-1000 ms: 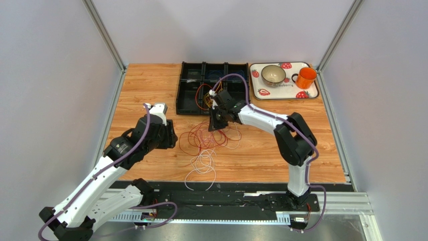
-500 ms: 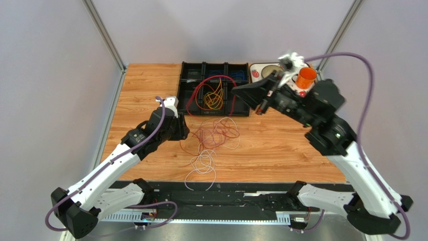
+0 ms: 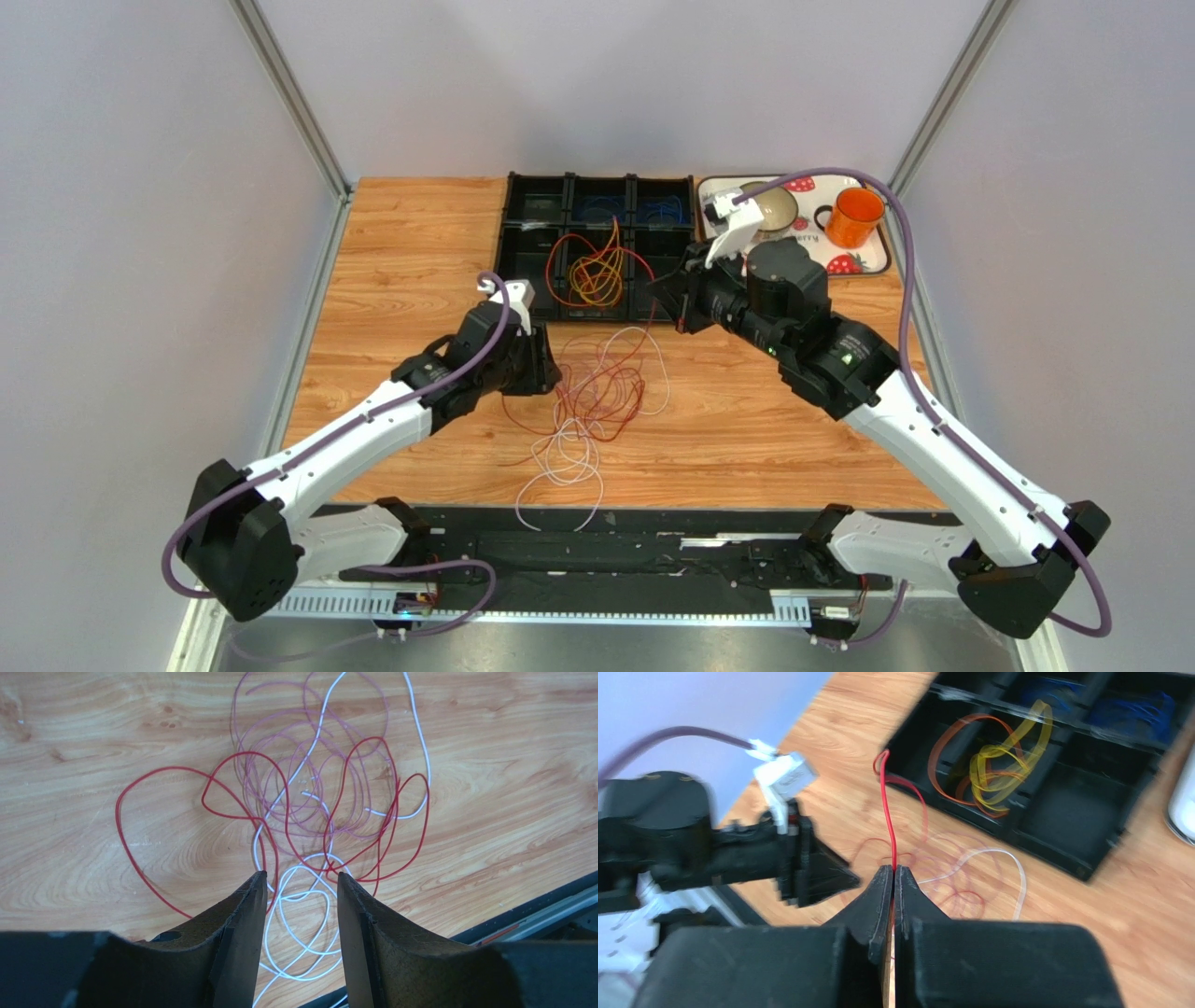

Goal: Untangle the cables
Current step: Untie the cable.

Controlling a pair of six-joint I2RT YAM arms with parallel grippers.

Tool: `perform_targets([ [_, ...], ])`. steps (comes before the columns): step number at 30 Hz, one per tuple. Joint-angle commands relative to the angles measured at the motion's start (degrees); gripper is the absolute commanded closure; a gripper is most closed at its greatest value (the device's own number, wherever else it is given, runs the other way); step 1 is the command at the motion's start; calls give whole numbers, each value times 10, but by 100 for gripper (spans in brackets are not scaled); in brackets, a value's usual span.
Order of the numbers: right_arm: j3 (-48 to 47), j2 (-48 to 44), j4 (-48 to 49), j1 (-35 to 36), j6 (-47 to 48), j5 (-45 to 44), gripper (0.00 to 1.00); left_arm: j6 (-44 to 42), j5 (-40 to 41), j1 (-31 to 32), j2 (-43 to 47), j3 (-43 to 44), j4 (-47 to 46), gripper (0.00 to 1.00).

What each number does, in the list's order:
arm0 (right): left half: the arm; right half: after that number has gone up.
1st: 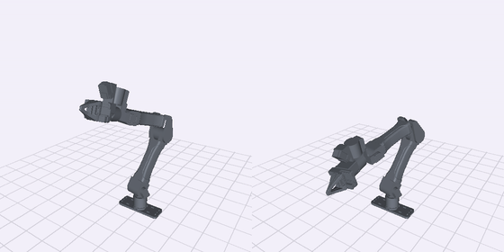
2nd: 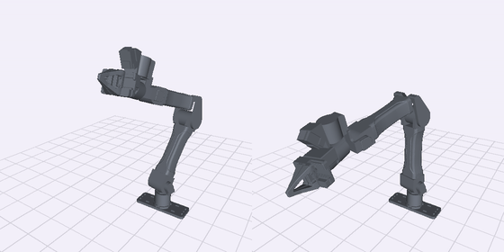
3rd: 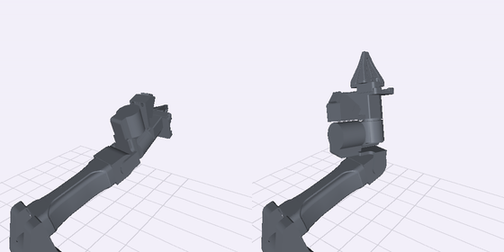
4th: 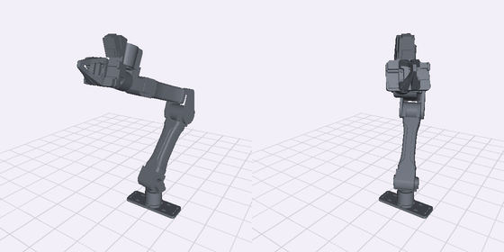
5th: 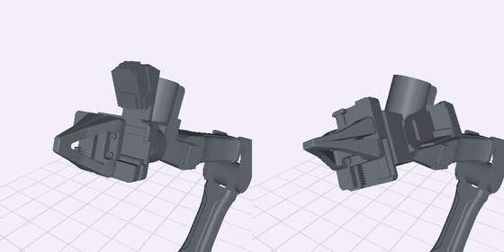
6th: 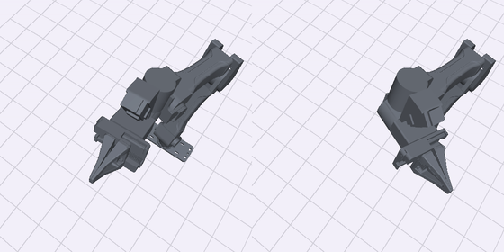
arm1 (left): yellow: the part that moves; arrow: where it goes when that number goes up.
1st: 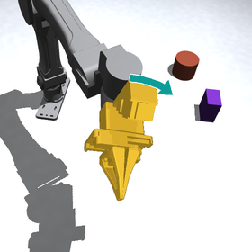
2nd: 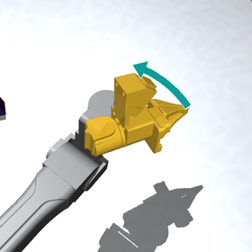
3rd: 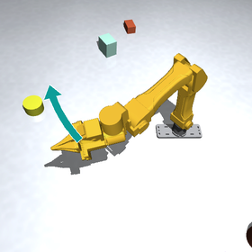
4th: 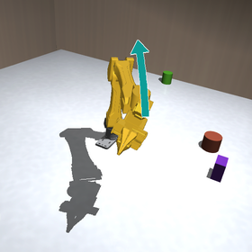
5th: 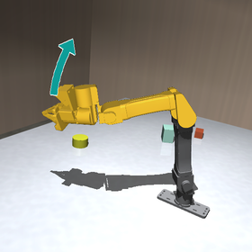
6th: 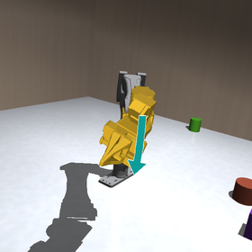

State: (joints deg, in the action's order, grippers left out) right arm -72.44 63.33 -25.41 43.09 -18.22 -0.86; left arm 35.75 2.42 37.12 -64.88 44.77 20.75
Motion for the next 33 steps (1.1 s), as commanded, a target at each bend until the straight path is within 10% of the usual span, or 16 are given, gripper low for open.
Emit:
perform_targets([
  [1,62,-32,-29,1,-44,-127,100,4,15,4,3,39,24,50],
  [9,199,-98,-189,-21,-204,-422,100,-45,62,5,47,109,166,50],
  [15,230,-122,-192,-143,-242,-447,96,-42,18,5,51,77,115,50],
  [16,230,-115,-192,-170,-244,-429,85,-37,4,5,48,70,103,50],
  [17,234,-107,-188,-192,-242,-408,45,-34,-19,4,44,65,92,50],
  [19,236,-82,-171,-232,-226,-347,5,-30,-20,5,31,54,80,50],
  [20,230,-73,-172,-235,-224,-336,0,-31,-20,5,27,54,82,51],
  [33,250,-8,-47,-124,-183,-75,17,-116,47,5,99,195,331,48],
])
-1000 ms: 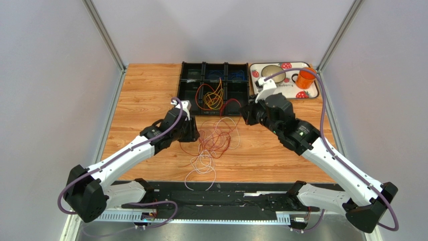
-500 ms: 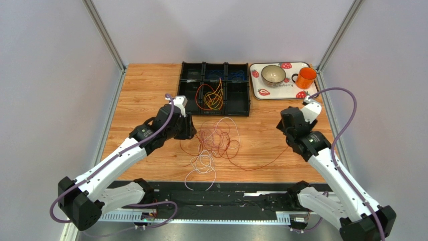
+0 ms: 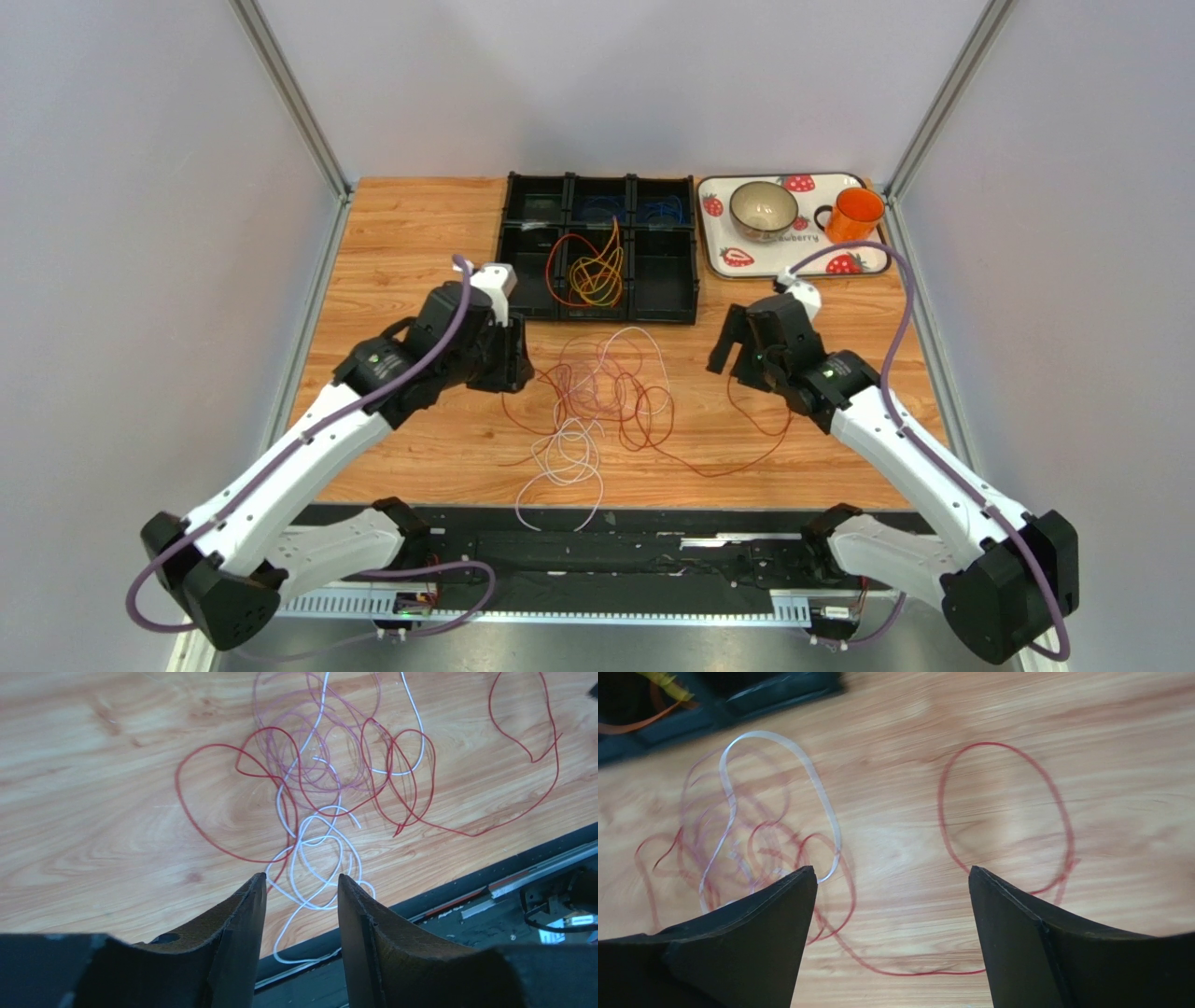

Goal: Untangle the cables
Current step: Untie the cable.

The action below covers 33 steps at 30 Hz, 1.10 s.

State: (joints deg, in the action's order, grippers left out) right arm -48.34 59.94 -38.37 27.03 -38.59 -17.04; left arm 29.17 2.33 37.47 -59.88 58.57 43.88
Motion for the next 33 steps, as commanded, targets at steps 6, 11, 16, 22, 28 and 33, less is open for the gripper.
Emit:
perform_targets([
  [6,-22,132,80,80,49,115,24,-104,110,2,91,41,140,48],
  [11,-43,202,87,89,55,118,30,-113,89,1,128,25,116,46],
  [16,-63,250,95,91,72,125,34,-107,101,1,135,19,111,46],
  [22,-90,314,86,99,91,125,40,-107,103,1,135,17,108,46],
  [28,-94,350,95,108,92,123,50,-106,106,1,138,16,108,46],
  [33,-91,354,90,113,94,108,63,-105,108,1,143,14,105,46],
])
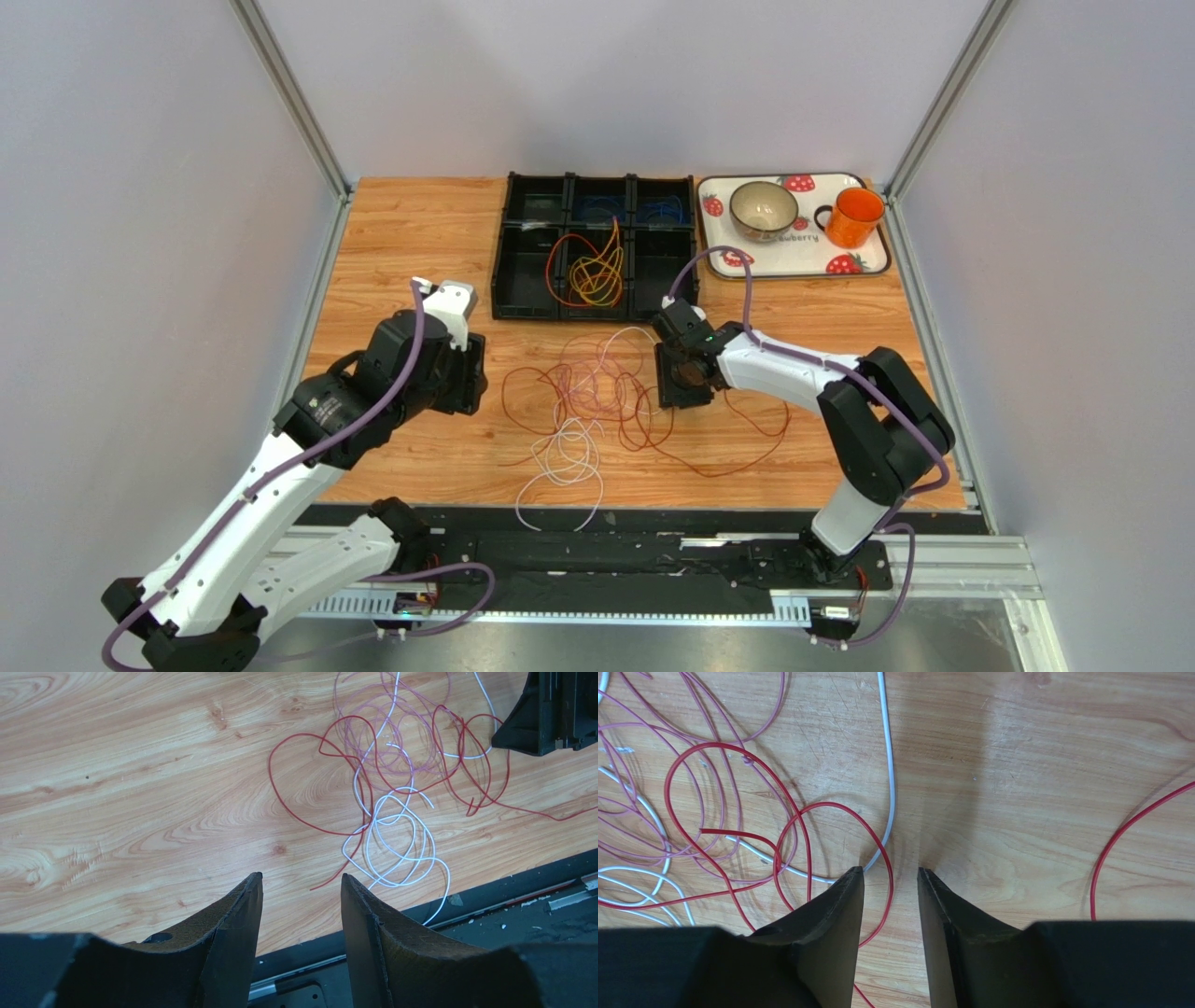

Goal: Untangle the cables
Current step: Untie the cable.

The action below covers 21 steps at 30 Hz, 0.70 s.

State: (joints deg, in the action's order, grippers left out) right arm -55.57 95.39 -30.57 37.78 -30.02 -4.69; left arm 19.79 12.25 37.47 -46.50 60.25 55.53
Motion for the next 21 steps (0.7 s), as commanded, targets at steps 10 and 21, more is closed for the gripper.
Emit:
perform_targets([
  [10,-16,13,18,7,13,-20,100,-11,10,1,10,-3,-10,46],
  [21,-133,-105,-124,8,67,-87,100,-7,14,1,14,-4,-10,46],
])
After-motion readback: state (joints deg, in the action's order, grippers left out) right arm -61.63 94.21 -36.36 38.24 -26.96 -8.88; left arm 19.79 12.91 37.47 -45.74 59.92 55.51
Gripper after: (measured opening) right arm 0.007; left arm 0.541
